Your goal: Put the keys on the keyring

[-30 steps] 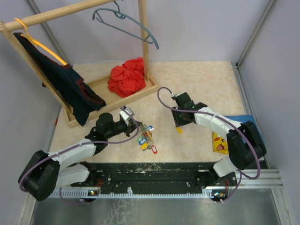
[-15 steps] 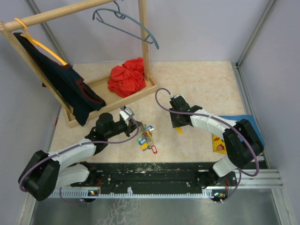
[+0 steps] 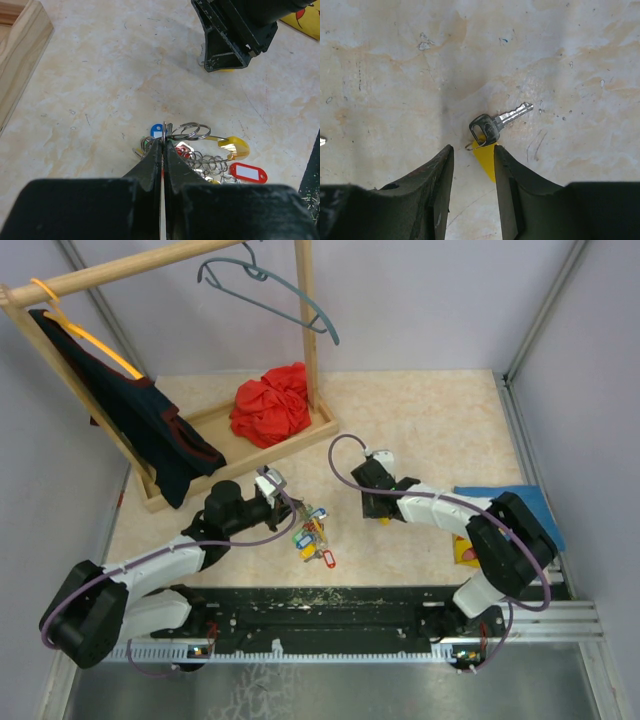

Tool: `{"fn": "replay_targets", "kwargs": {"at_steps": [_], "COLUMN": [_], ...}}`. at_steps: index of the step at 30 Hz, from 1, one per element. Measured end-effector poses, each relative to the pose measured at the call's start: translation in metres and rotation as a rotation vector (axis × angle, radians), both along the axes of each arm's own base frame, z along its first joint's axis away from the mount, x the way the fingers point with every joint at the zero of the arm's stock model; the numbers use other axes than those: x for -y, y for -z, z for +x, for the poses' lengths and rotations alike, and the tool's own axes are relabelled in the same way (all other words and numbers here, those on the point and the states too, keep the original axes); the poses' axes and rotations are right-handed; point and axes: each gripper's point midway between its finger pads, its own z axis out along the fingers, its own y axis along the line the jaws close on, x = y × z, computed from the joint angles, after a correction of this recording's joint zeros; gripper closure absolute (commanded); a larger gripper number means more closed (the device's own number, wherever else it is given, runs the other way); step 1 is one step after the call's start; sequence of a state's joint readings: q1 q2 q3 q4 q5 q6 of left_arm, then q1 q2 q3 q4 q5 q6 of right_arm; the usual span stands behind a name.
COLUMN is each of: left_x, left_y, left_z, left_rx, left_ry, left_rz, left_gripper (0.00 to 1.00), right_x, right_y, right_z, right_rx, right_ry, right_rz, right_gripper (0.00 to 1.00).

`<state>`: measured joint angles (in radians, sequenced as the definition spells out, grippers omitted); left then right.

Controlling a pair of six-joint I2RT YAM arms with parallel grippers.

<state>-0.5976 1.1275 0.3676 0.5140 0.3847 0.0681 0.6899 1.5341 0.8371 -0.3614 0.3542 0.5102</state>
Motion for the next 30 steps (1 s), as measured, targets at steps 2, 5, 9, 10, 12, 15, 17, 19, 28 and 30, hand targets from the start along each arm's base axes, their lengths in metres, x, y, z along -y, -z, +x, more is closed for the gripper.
{"fn": "replay_targets", "kwargs": {"at_steps": [2,5,9,10,12,15,17,19,28,30], "left_x": [0.000,0.000,0.000,0.000,0.000,0.000,0.000,0.000,0.000,0.000], "left_y": [0.000,0.000,0.001,0.002,0.003,0.003,0.003,0.003,0.003,0.003], "left_z": [0.000,0.000,0.000,0.000,0.000,0.000,0.000,0.000,0.000,0.000], "left_rx": [-0.001,-0.001,-0.004,-0.005,-0.007,-0.008,-0.008,-0.008,-0.006,-0.004], "left_ry": [0.000,0.000,0.000,0.000,0.000,0.000,0.000,0.000,0.002,0.004], "left_rz": [0.001,0.001,0.003,0.004,0.005,0.005,0.006,0.006,0.007,0.008], "left_gripper": [0.99,0.99,0.99,0.99,0.99,0.99,0.99,0.99,0.99,0.99], "right_x": [-0.002,-0.005,-0.003,-0.002,-0.001,0.001,0.001,0.002,-0.004,-0.009], "right_y": [0.002,0.004,0.007,0.009,0.010,0.009,0.008,0.008,0.005,0.005], "right_z": [0.002,0.004,0.007,0.007,0.008,0.010,0.010,0.010,0.004,-0.001], "right_rx": [0.006,0.016,0.024,0.025,0.031,0.043,0.046,0.047,0.014,-0.005], "right_ry": [0.008,0.019,0.037,0.040,0.045,0.049,0.047,0.037,-0.199,-0.286], "right_rz": [0.003,0.008,-0.004,-0.008,-0.015,-0.024,-0.030,-0.040,-0.094,-0.092], "right_gripper": [0.65,0.72,0.75,0.77,0.88,0.96,1.00,1.00,1.00,1.00]}}
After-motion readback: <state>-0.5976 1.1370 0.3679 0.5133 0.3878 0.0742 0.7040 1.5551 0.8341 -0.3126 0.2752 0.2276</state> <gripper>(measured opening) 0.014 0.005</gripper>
